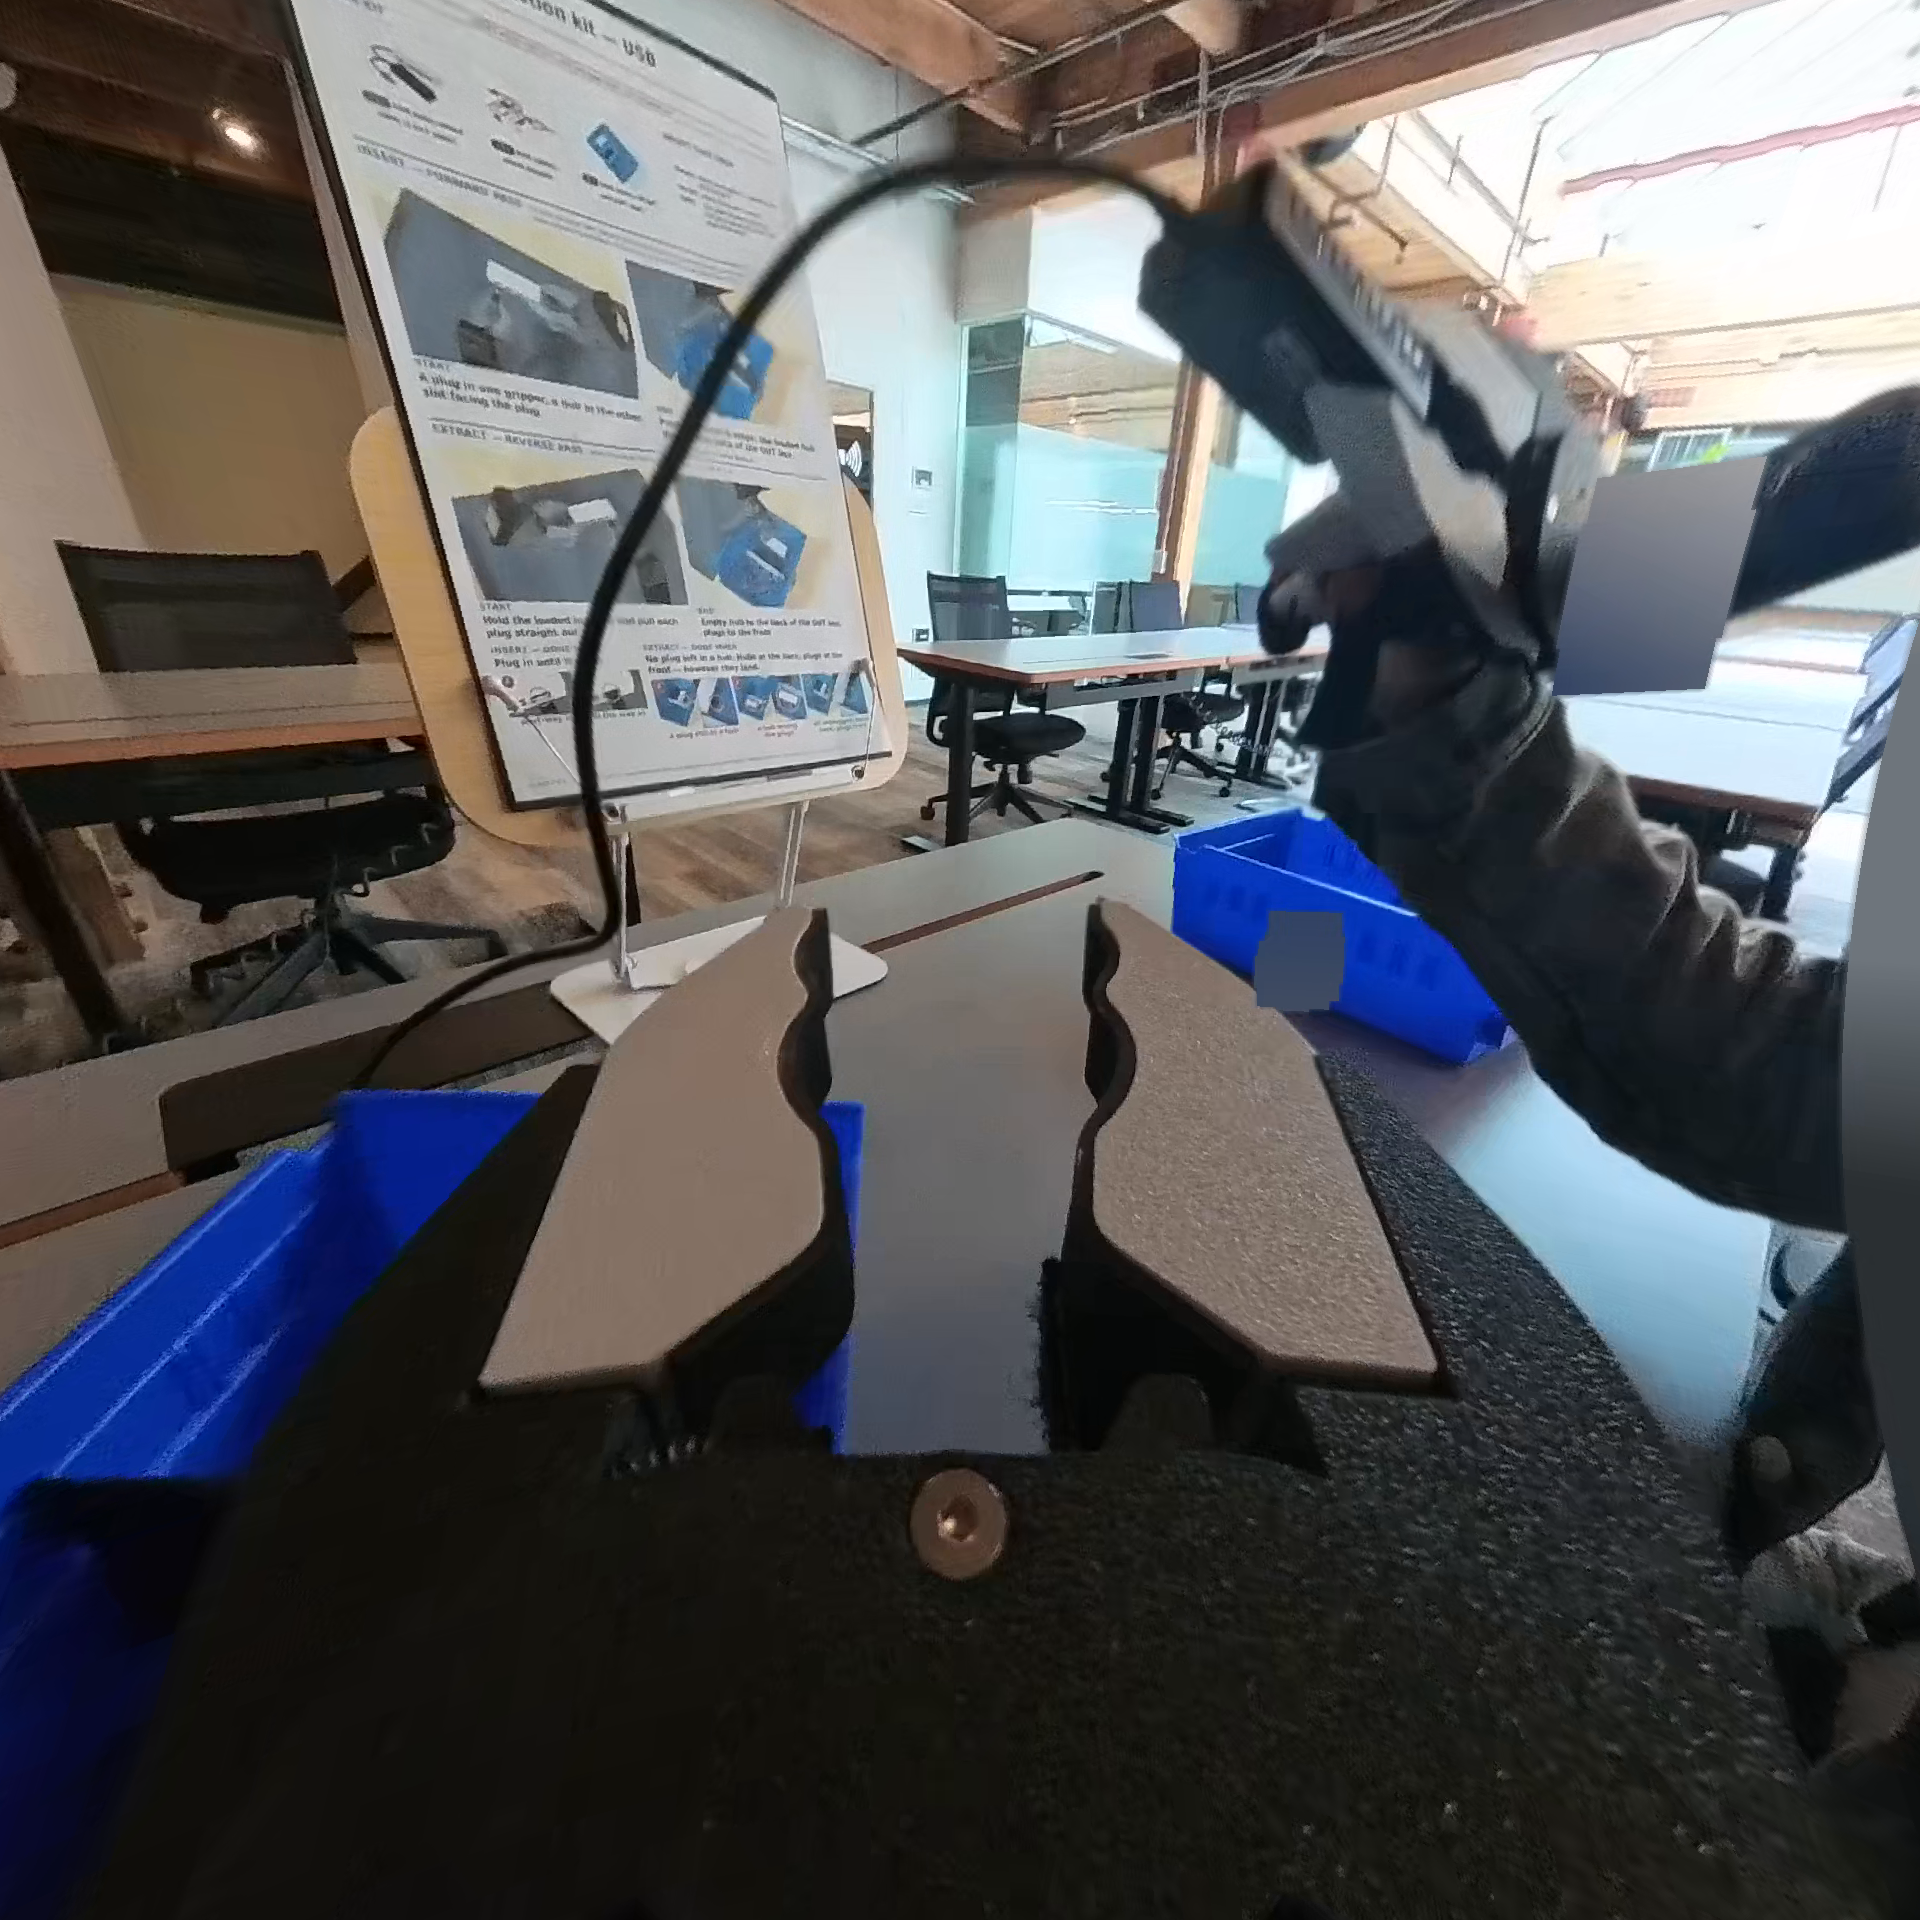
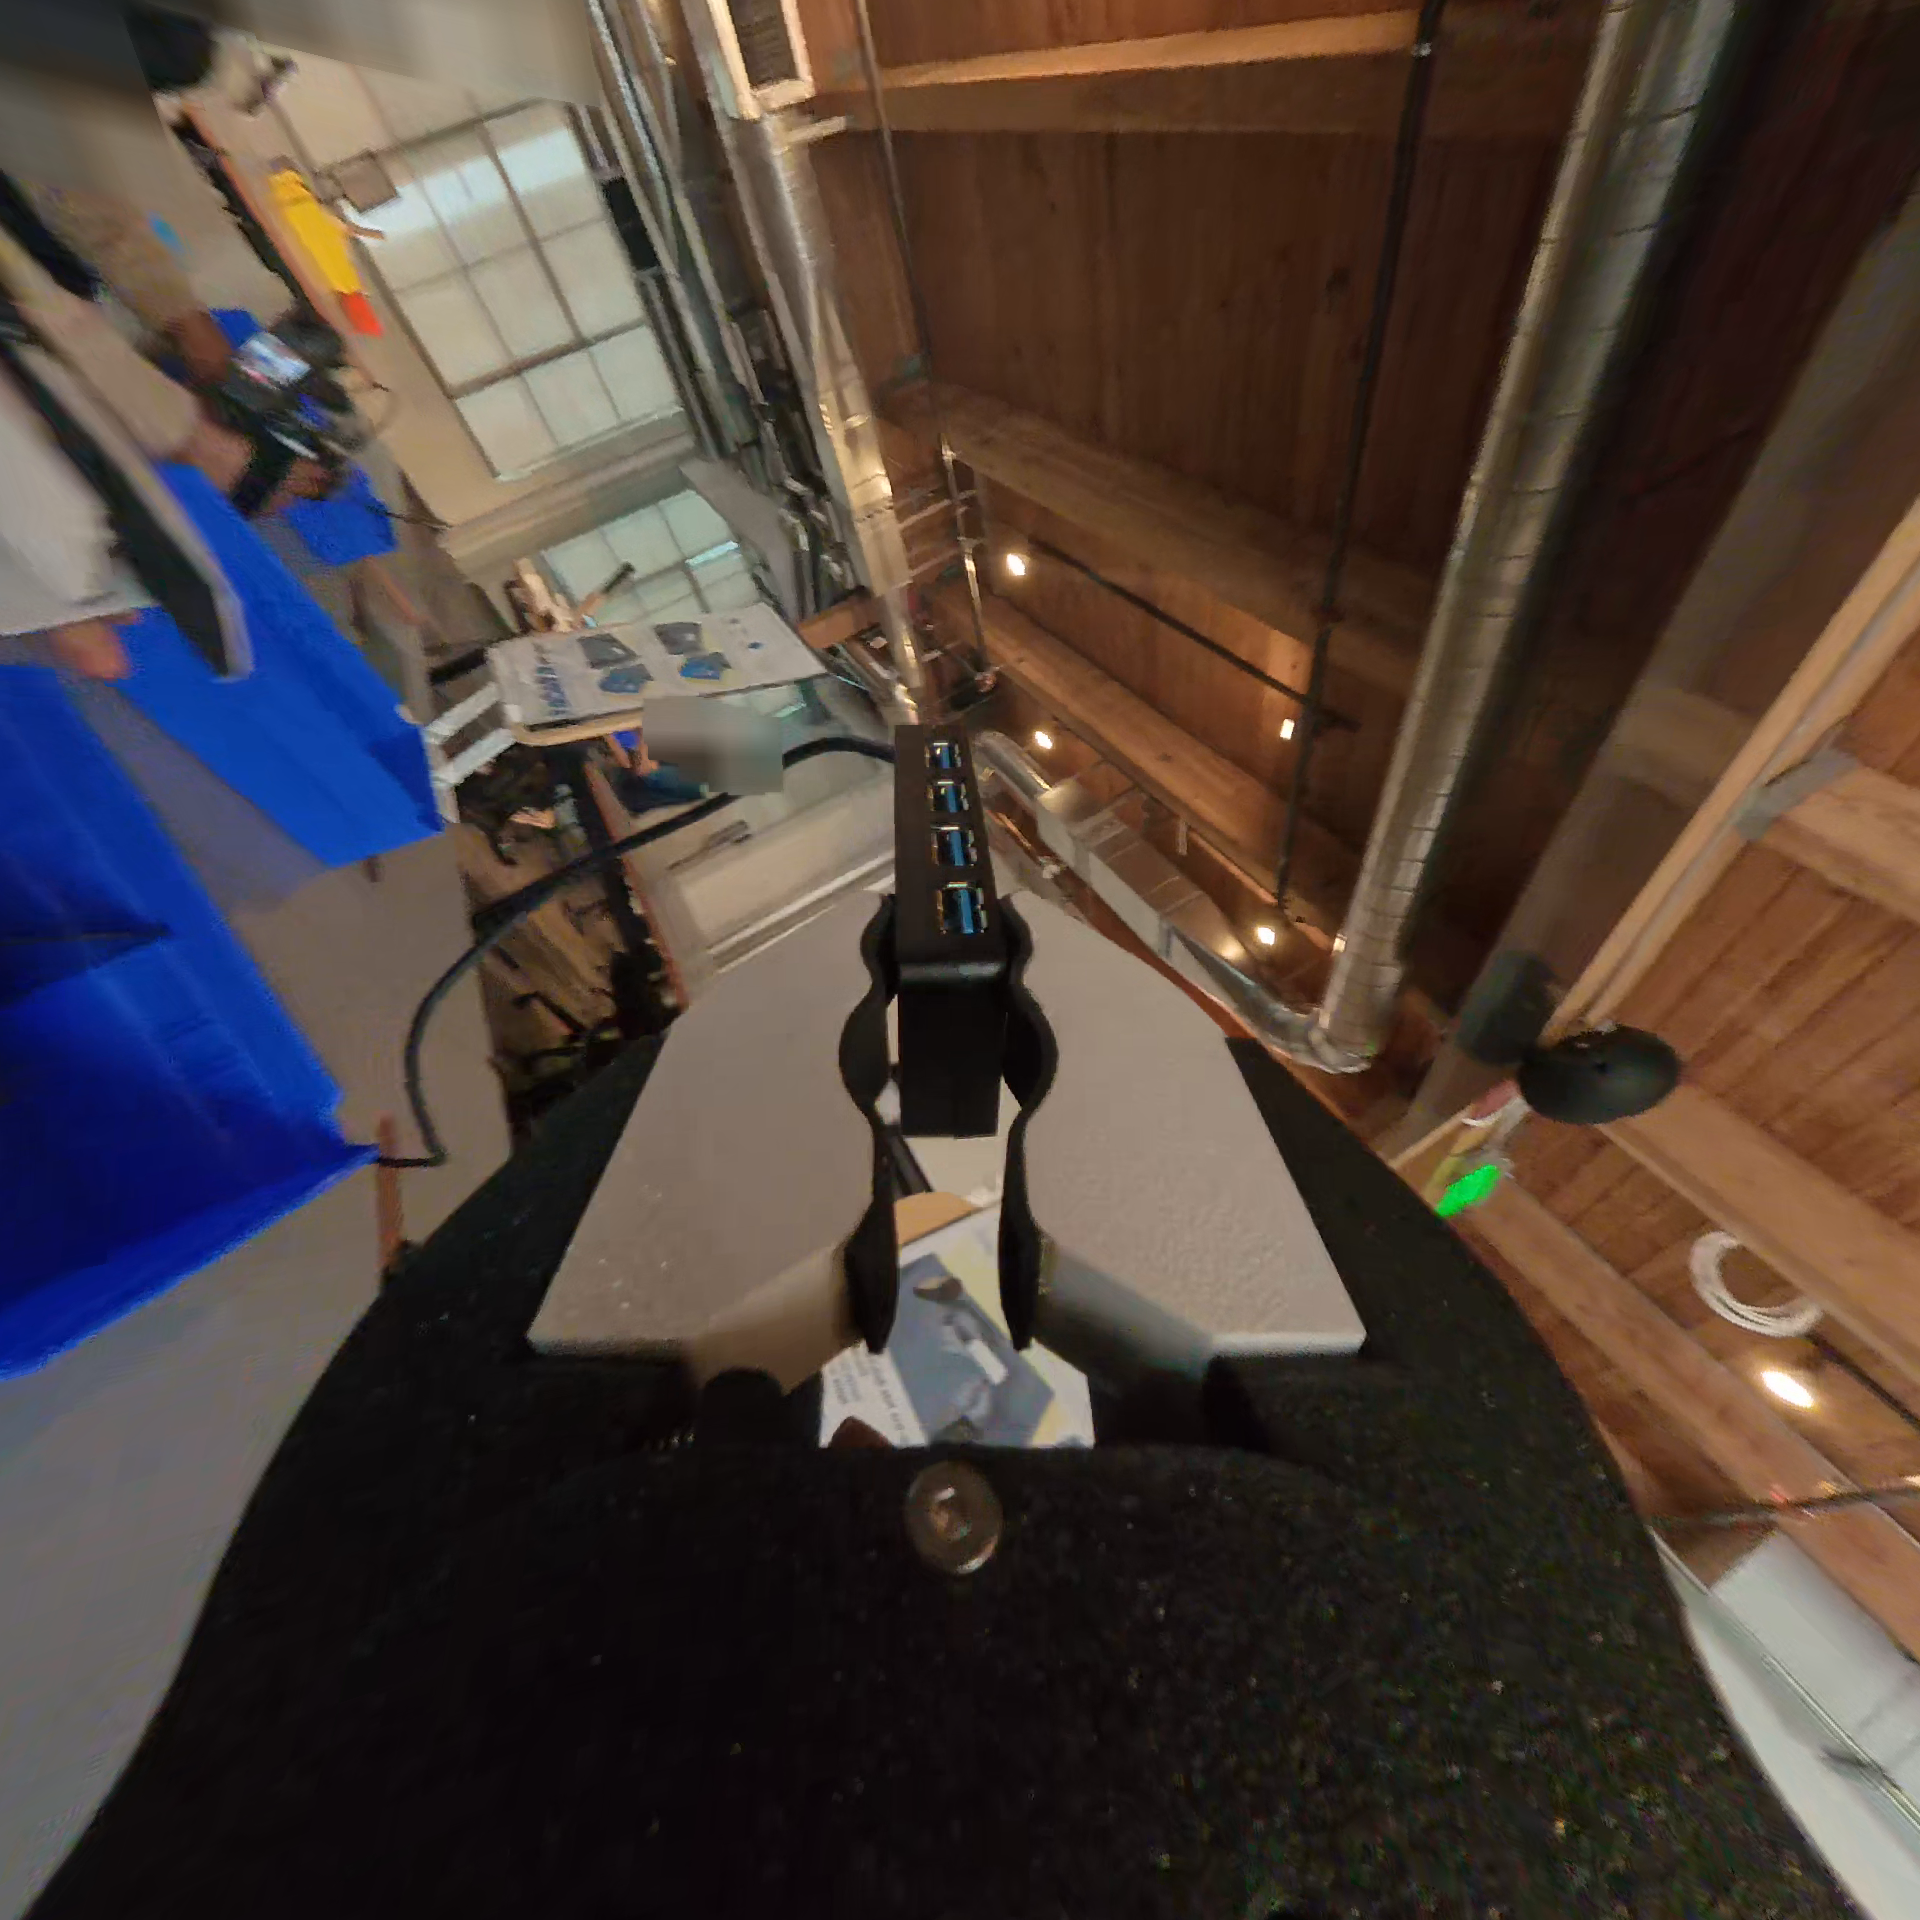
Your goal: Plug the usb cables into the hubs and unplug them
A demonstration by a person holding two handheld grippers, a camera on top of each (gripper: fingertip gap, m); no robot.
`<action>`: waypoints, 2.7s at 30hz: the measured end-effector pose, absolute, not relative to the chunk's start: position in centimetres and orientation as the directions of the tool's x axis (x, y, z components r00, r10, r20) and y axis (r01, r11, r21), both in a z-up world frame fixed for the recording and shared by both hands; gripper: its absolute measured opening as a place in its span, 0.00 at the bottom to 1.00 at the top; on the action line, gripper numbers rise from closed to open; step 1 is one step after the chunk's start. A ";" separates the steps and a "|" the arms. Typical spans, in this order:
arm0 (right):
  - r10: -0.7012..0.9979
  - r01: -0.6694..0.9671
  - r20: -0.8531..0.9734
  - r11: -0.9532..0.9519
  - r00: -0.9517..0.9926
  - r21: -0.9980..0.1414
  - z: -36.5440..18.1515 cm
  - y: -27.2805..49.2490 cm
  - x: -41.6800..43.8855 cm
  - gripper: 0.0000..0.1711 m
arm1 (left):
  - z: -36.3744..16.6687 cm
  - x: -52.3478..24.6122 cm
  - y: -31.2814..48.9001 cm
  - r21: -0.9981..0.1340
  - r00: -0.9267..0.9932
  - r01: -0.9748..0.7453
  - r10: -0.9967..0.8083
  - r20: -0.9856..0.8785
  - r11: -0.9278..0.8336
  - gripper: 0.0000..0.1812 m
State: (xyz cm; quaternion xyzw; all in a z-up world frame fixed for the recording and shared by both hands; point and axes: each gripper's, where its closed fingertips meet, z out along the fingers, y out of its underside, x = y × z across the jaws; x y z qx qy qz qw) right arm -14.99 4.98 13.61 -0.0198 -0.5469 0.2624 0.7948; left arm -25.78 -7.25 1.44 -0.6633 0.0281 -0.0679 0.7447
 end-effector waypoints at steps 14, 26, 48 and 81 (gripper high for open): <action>0.465 -0.352 0.734 0.880 0.495 -0.320 20.9 9.3 -13.0 0.10 | -14.1 -18.3 5.2 -0.877 0.962 -0.181 -0.265 -0.064 -0.445 0.11; 0.521 -0.414 0.755 0.836 0.398 -0.359 19.8 9.1 -7.0 0.10 | -10.8 -27.7 10.2 -0.965 0.990 0.142 0.047 0.134 -0.222 0.15; 0.633 -0.478 0.755 0.616 -0.173 -0.626 7.0 7.0 -9.0 0.10 | 2.7 -27.7 1.0 -0.934 0.967 -0.076 -0.201 -0.154 0.350 0.33; 0.407 -0.414 0.764 0.663 -0.500 -0.624 0.0 0.7 -13.6 0.10 | -0.9 -15.2 0.6 -0.644 0.610 -0.759 -0.240 -0.755 0.093 0.11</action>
